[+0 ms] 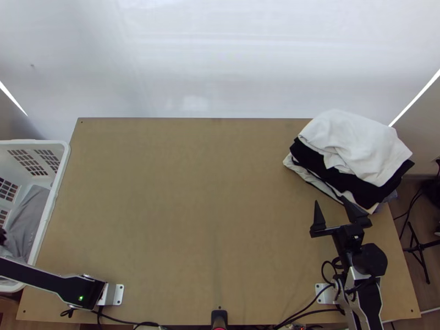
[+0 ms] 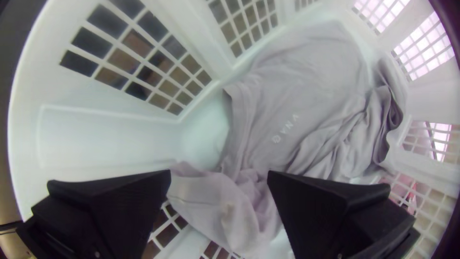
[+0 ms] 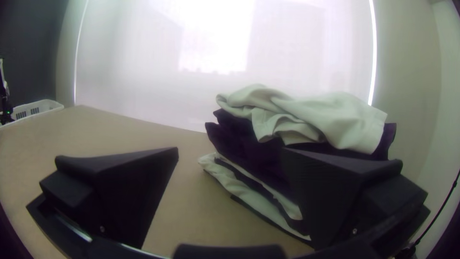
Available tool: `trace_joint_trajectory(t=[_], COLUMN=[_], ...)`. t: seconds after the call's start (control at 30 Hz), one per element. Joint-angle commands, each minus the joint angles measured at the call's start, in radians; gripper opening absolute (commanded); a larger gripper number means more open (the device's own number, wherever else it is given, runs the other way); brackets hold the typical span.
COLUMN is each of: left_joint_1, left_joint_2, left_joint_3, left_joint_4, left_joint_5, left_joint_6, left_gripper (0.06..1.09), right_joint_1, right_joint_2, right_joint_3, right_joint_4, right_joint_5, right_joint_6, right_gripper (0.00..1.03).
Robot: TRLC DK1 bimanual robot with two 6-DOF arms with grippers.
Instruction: Fold the t-shirt
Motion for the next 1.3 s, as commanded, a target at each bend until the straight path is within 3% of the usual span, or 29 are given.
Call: trace_joint_trajectory(t=[0.0, 0.43, 0.5, 0.6, 0.87, 0.9, 0.97, 1.0, 1.13, 1.27], left_joint_1=[-0.002, -0.042, -0.042, -0.042, -0.028, -0.026, -0.029, -0.031, -0.045, -0.074], left_joint_2=[0.119, 0.132, 0.133, 0.152, 0.201, 0.207, 0.204, 0.199, 0.133, -0.014], left_joint_3=[0.042, 0.012, 0.005, 0.002, -0.004, -0.005, -0.010, -0.005, -0.004, 0.044], left_joint_4=[0.018, 0.041, 0.043, 0.046, 0.127, 0.141, 0.155, 0.159, 0.141, 0.024], left_joint_5=[-0.048, -0.078, -0.088, -0.184, -0.267, -0.266, -0.258, -0.250, -0.212, -0.063], left_joint_6=[0.033, 0.058, 0.073, 0.119, 0.187, 0.188, 0.194, 0.184, 0.132, -0.025], left_gripper=[1.04, 1.03, 0.96, 0.94, 0.92, 0.77, 0.16, 0.10, 0.10, 0.10], right_joint_1=[0.000, 0.000, 0.000, 0.000, 0.000, 0.000, 0.000, 0.000, 0.000, 0.000], right_joint_2=[0.000, 0.000, 0.000, 0.000, 0.000, 0.000, 0.000, 0.000, 0.000, 0.000], right_joint_3=[0.000, 0.000, 0.000, 0.000, 0.000, 0.000, 0.000, 0.000, 0.000, 0.000], right_joint_4=[0.000, 0.000, 0.000, 0.000, 0.000, 0.000, 0.000, 0.000, 0.000, 0.000], right_joint_5=[0.000, 0.000, 0.000, 0.000, 0.000, 0.000, 0.000, 0.000, 0.000, 0.000], right_joint_6=[0.001, 0.001, 0.001, 0.001, 0.001, 0.001, 0.001, 0.001, 0.001, 0.001], right_gripper=[0.98, 0.98, 0.98, 0.98, 0.98, 0.98, 0.98, 0.98, 0.98, 0.98])
